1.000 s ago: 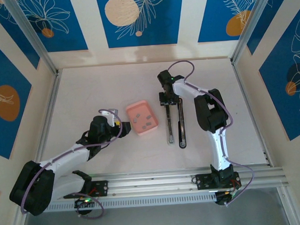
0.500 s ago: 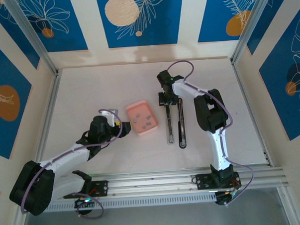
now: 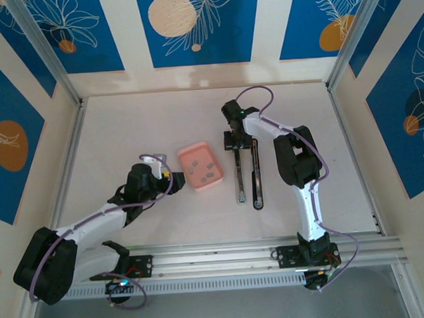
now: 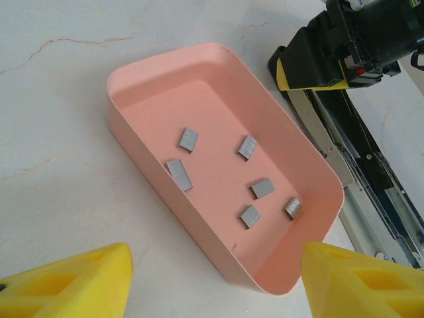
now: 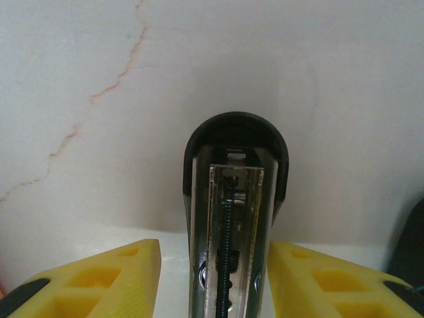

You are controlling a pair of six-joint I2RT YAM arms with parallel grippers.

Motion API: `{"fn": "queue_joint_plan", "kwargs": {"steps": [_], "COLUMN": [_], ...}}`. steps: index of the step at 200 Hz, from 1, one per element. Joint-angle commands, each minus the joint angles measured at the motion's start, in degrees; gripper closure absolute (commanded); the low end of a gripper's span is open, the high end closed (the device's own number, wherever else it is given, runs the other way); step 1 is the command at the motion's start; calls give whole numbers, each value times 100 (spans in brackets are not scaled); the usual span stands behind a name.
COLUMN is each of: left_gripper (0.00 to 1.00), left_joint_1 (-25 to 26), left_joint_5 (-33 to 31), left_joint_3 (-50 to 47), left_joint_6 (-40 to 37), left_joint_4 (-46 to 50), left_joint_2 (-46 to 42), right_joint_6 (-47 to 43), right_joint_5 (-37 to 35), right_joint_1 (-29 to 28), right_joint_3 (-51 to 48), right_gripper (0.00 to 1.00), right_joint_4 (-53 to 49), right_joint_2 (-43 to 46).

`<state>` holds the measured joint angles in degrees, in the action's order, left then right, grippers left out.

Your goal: Load the staples into the stapler

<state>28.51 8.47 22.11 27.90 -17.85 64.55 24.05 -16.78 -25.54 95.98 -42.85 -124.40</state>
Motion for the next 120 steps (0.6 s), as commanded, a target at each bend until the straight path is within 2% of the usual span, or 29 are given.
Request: {"fn": "queue_joint_plan", "kwargs": {"steps": [1, 48, 120], "left_gripper": [33, 33, 33], "left_joint_1": [-50, -48, -48], "left_joint_5": [13, 91, 67], "left_joint_3": [181, 206, 239], "left_joint_6": [-74, -39, -81], "left_joint_4": [-43, -121, -74], "left_joint_2": [37, 120, 118], "right_joint_6": [25, 32, -39], "right_joint_5": [-124, -164, -56], "right_joint_1": [-56, -39, -21], "right_joint_3": [-57, -94, 187], "right_gripper": [53, 52, 53], "right_joint_4": [-145, -199, -266], "right_joint_2": [215, 363, -106]}}
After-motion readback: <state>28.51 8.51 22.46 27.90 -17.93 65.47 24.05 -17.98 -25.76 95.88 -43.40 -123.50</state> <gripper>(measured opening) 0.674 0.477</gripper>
